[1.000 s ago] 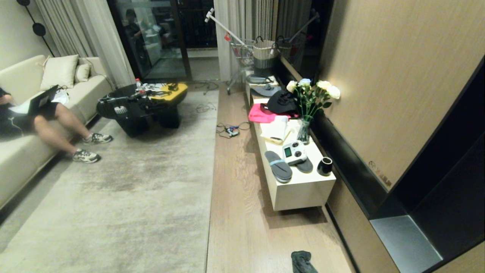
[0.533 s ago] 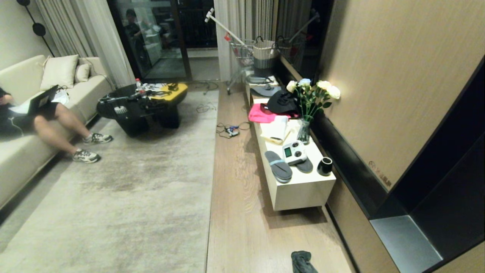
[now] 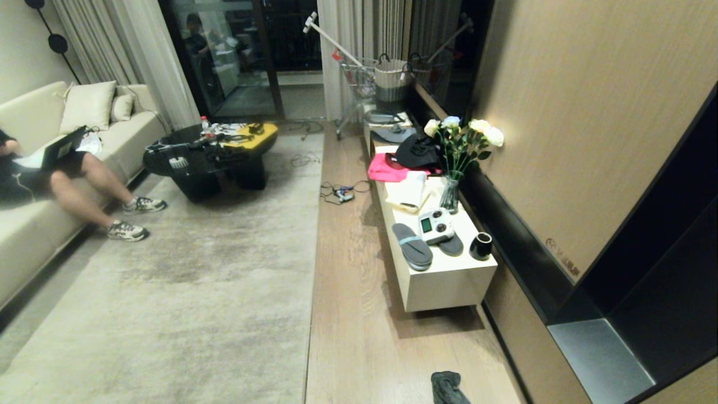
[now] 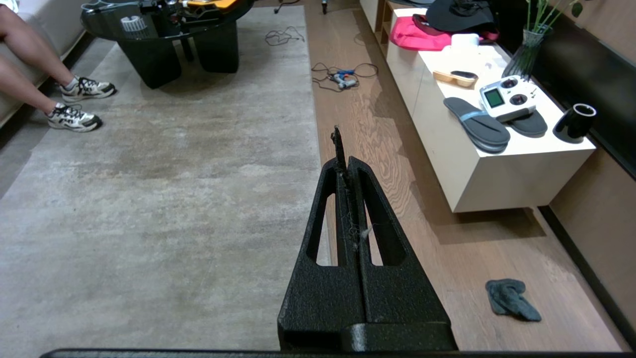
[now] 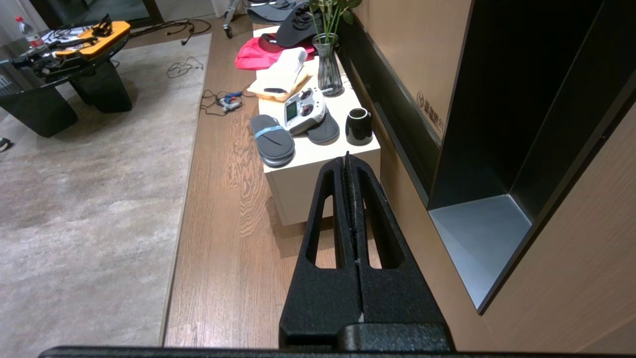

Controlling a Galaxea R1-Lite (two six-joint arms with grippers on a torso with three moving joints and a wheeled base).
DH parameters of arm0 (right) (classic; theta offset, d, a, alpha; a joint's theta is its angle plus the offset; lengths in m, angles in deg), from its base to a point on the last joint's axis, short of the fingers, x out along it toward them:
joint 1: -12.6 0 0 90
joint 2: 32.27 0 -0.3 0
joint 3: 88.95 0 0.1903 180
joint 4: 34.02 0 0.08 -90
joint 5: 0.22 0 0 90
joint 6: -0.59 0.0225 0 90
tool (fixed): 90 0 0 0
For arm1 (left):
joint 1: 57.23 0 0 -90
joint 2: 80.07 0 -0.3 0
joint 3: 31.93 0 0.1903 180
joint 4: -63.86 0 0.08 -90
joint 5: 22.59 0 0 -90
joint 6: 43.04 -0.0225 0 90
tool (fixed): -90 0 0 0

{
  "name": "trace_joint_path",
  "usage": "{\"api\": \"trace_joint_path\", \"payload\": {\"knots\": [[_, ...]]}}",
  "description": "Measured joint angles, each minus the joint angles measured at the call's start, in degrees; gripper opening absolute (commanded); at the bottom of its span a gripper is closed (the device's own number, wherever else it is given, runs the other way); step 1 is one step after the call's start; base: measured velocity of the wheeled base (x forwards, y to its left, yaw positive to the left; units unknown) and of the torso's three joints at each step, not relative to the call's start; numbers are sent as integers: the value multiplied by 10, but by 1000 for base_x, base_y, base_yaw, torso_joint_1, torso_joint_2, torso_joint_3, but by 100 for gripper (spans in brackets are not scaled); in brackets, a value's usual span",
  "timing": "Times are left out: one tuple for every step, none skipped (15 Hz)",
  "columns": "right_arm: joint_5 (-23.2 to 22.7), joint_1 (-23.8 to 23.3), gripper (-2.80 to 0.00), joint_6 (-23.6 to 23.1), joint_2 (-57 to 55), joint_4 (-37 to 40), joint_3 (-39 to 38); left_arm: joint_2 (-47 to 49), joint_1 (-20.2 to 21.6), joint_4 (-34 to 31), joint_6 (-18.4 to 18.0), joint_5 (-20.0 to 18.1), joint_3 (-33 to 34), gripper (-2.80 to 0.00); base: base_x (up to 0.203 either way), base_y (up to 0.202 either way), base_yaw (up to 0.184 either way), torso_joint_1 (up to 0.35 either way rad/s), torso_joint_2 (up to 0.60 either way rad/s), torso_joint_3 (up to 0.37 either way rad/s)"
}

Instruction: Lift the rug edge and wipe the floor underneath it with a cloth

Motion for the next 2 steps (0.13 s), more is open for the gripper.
{"api": "trace_joint_path", "payload": {"knots": [[0, 0, -280, 0, 0, 0, 0, 0, 0, 0, 0, 0, 0, -280, 0, 0, 0, 0, 0, 0], [0, 0, -280, 0, 0, 0, 0, 0, 0, 0, 0, 0, 0, -280, 0, 0, 0, 0, 0, 0]]}}
